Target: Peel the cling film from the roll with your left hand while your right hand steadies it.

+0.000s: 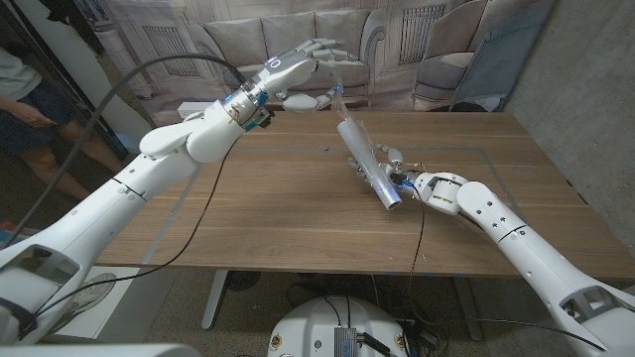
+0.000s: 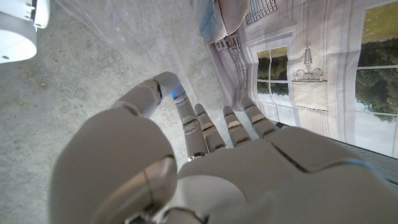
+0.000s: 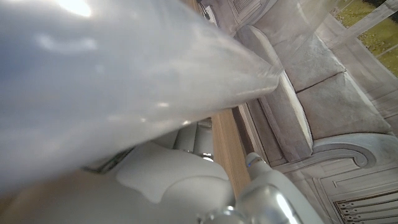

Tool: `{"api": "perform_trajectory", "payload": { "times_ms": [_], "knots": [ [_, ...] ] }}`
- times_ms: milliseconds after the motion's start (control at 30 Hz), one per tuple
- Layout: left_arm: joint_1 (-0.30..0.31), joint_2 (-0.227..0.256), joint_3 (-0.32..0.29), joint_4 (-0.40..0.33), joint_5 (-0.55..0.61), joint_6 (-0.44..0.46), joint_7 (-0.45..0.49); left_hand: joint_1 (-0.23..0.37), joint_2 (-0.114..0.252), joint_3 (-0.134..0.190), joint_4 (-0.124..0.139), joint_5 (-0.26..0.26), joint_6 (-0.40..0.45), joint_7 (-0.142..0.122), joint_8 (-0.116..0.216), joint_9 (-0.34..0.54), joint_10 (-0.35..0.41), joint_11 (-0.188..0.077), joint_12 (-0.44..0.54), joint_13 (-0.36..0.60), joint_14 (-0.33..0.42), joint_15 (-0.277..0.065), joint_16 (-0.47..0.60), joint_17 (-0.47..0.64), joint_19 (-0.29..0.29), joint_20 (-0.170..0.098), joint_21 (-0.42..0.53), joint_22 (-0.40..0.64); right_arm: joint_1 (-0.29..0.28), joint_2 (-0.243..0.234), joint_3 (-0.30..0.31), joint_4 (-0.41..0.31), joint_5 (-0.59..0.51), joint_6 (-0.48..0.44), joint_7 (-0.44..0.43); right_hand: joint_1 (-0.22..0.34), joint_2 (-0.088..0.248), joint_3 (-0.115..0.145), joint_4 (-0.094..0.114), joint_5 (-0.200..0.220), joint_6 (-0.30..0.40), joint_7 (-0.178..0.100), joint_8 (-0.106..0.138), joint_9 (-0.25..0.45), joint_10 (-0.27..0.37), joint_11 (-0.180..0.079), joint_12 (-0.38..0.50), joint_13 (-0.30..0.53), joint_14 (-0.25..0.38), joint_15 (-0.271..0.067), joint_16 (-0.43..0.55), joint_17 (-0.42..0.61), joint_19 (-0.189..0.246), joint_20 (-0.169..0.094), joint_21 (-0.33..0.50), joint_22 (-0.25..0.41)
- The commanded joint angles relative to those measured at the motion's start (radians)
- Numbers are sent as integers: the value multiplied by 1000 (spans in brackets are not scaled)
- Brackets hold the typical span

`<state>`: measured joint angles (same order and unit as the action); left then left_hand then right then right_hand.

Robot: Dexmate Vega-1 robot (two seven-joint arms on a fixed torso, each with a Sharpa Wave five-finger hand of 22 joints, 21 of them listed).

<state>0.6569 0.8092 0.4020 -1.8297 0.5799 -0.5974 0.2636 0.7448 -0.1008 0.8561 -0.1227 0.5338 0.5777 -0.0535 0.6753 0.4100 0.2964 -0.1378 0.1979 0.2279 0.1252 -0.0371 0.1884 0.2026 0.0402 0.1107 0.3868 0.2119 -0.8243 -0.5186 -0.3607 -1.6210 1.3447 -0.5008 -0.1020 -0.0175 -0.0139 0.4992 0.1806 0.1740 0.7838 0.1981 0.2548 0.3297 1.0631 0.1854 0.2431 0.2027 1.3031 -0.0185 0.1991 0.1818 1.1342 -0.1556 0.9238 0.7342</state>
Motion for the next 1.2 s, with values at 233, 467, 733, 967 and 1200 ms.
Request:
{"api": "perform_trajectory", "payload": {
  "times_ms": [233,467,733,967,1200],
  "knots": [
    [18,-4,-56,30,21,-94,-5,-124,35,75,-5,-24,-767,13,-363,-104,-317,88,1,6,-178,57,-6,3,-97,41,-13,0,6,16,-11,-4,-10,4,-19,6,-7,-3,-1,3,3,8,-1,0,6,4,-5,2,0,2,-4,2,65,-57,-1,4],
    [10,-19,-57,61,10,-137,11,-167,27,70,-5,-63,-897,16,-448,-138,-437,128,-3,6,-266,89,-11,5,-164,58,-35,-1,4,17,-10,-11,-11,7,-26,6,-7,-6,-1,3,4,8,-2,0,6,4,-5,2,0,1,-4,2,65,-57,-2,4],
    [31,-23,-72,55,1,-116,-1,-173,29,72,-4,-67,-874,6,-442,-142,-438,129,4,6,-270,96,-6,6,-170,63,-37,0,4,17,-11,-15,-10,5,-35,6,-8,-9,-2,3,4,7,-4,0,6,4,-6,2,-5,4,-7,2,66,-57,-3,5],
    [65,-10,-99,46,3,-107,9,-178,35,74,-3,-71,-843,4,-434,-146,-430,129,14,7,-266,98,0,7,-164,67,-33,0,4,20,-17,-32,-14,3,-59,6,-9,-12,-2,4,4,8,-6,0,6,6,-7,2,-8,3,-8,2,67,-57,-2,5],
    [70,0,-107,76,-21,-144,13,-181,39,77,-3,-72,-825,5,-430,-149,-428,131,18,7,-264,98,2,7,-164,71,-32,0,1,32,-28,-51,-14,3,-89,6,-10,-15,-2,4,3,8,-7,0,6,7,-7,3,-6,8,-8,2,68,-57,-3,5]
  ]
}}
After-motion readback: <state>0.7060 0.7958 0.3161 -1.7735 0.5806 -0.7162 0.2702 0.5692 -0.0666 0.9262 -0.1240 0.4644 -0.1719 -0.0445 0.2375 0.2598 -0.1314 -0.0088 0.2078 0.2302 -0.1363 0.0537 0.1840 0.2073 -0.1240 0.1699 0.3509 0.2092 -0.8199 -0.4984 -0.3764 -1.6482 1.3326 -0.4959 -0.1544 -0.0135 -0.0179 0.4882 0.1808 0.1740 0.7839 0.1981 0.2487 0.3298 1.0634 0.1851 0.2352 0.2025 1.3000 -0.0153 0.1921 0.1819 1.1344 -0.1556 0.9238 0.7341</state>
